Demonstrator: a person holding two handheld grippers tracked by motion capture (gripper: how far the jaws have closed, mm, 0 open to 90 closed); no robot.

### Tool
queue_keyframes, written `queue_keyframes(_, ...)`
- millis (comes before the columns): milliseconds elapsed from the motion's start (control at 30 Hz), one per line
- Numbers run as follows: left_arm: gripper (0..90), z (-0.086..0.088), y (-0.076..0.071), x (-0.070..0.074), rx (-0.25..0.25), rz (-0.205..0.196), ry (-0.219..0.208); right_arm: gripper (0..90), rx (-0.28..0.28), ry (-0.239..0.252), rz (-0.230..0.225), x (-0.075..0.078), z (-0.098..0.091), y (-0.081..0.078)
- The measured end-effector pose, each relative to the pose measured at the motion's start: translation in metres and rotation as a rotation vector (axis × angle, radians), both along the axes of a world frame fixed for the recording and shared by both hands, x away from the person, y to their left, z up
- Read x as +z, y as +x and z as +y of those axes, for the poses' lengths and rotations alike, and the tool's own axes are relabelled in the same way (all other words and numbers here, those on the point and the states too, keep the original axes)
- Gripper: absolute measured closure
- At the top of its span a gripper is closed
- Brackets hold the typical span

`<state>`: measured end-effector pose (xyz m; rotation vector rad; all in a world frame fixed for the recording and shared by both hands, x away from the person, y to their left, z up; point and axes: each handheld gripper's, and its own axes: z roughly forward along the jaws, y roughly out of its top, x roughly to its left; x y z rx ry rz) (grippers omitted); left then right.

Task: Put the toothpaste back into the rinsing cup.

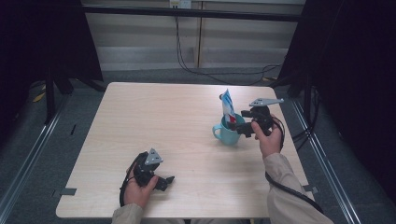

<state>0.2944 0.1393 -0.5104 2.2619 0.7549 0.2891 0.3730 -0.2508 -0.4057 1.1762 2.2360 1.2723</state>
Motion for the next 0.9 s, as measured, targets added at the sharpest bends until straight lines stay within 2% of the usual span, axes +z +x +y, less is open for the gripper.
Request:
queue_keyframes(67,0.0,0.0,0.0,0.0,0.0,0.0,0.0,13.9,0.006,-0.023,-0.003,0.001,-0.002,-0.004)
queue_keyframes(133,0.0,0.0,0.0,0.0,0.0,0.0,0.0,13.8,0.023,-0.022,0.005,0.001,-0.004,-0.008)
queue_keyframes(433,0.0,0.0,0.0,0.0,0.0,0.0,0.001,13.9,0.044,-0.075,0.015,-0.002,-0.013,-0.02)
queue_keyframes(700,0.0,0.0,0.0,0.0,0.0,0.0,0.0,13.8,0.038,-0.072,0.013,-0.001,-0.022,-0.029)
queue_keyframes(900,0.0,0.0,0.0,0.0,0.0,0.0,0.001,13.8,0.04,-0.091,0.017,-0.002,-0.026,-0.036)
